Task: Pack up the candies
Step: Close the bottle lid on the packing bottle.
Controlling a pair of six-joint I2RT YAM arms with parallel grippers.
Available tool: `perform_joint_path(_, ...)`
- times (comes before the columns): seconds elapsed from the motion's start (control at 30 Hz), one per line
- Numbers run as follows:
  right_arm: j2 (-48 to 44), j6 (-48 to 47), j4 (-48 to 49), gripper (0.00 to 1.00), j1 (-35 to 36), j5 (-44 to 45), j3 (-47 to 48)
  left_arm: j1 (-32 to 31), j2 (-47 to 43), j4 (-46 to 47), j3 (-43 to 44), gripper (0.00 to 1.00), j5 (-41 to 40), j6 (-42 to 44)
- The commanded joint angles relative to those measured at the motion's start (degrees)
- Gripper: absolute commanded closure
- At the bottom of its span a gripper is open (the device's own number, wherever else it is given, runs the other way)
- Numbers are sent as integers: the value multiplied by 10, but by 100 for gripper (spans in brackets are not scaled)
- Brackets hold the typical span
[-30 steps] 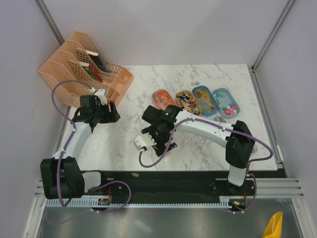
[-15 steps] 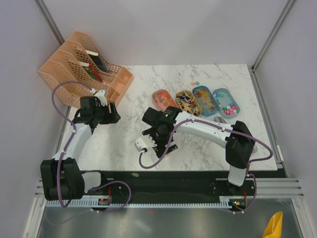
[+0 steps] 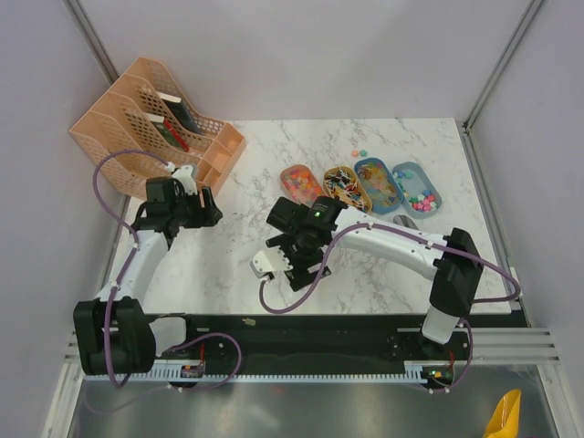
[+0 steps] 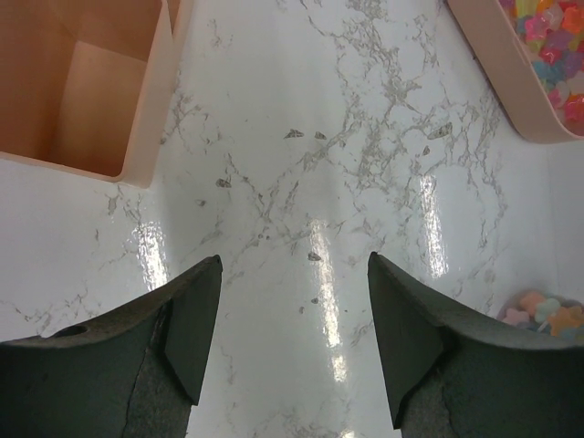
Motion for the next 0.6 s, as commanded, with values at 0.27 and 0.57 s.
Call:
perform_joint_path(0.27,16,21,-26,100,2,-9,42,-2,-35,18,-11,27,9,-8)
perform_joint_path(0.57,39,39,-3,100,16,-31,1,-1,-31,14,-14,28,7,-2)
